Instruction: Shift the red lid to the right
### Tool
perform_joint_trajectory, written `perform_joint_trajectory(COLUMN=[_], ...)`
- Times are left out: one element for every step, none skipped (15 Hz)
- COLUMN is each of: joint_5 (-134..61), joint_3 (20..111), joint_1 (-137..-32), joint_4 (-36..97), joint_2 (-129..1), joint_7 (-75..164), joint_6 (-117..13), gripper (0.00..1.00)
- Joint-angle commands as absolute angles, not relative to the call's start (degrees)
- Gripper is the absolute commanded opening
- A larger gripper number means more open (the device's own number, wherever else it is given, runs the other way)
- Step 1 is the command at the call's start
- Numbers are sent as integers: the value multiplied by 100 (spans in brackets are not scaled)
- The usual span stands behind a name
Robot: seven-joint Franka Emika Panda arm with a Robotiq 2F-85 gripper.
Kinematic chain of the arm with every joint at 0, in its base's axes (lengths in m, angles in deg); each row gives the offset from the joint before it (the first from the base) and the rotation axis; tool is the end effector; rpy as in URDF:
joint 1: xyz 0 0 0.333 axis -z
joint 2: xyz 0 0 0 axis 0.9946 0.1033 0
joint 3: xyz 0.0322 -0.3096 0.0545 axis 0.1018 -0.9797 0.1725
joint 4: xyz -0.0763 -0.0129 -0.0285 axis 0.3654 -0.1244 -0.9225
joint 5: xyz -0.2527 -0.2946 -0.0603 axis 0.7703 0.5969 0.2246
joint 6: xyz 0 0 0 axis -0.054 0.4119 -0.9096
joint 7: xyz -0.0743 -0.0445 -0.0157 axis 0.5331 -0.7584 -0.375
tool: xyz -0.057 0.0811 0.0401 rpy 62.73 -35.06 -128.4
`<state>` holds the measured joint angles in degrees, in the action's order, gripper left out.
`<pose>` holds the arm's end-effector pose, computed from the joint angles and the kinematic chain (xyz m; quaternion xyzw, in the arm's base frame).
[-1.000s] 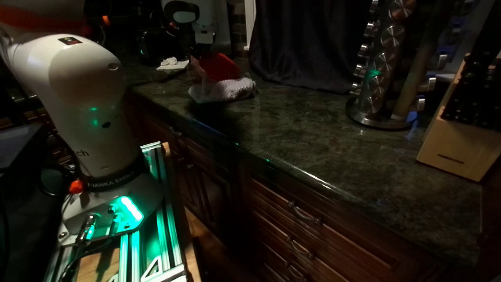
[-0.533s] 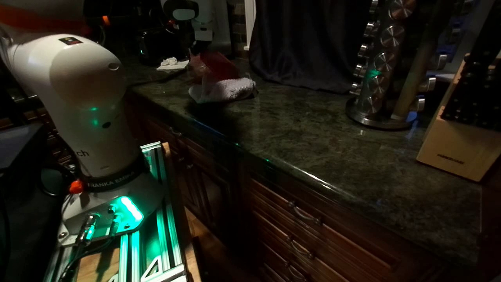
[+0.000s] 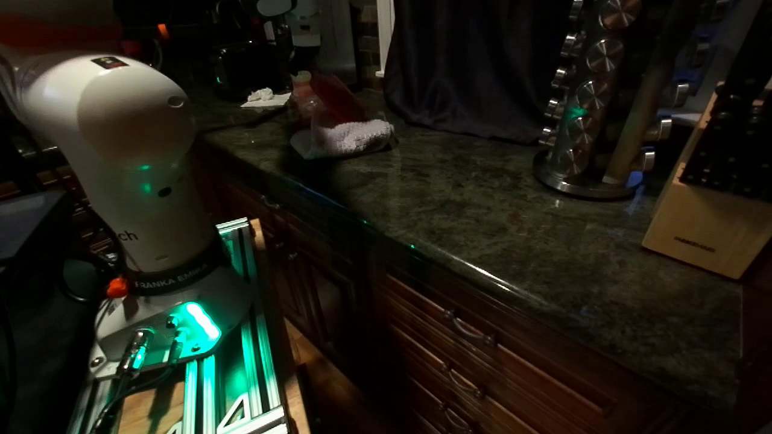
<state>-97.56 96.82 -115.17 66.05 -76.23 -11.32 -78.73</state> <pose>0.3292 0.4519 0.3829 -0.8334 0.4233 0.1294 0.3309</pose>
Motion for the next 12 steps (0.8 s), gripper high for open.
perform_joint_trajectory(joint_5=[-9725, -9767, -9819, -9887, -9941, -10013, -10069, -10118, -10177, -10217, -10261, -10269], joint_3=[9725, 9740, 9754, 9770, 9786, 9800, 9811, 9821, 9831, 9839, 9848, 9855], joint_1=[-11475, -11473, -11473, -11476, -11479, -11484, -11485, -11485, -11487, -11487, -11489, -11487], joint_4=[7012, 7069, 7125, 7174, 7226, 7273, 7322, 7370, 7408, 7452, 7484, 7513], joint_2=[-8130, -8191, -8245, -8296, -8342, -8387, -8425, -8465, -8498, -8526, -8535, -8542], joint_7=[-1310, -1284, -1257, -1220, -1201, -1178, -1156, -1150, -1133, -1129, -1112, -1085], joint_6=[-7686, -7700, -7712, -7736, -7752, -7758, -7768, -7777, -7783, -7778, -7787, -7798], gripper=[0, 12, 27, 33, 40, 48, 55, 64, 71, 73, 76, 78])
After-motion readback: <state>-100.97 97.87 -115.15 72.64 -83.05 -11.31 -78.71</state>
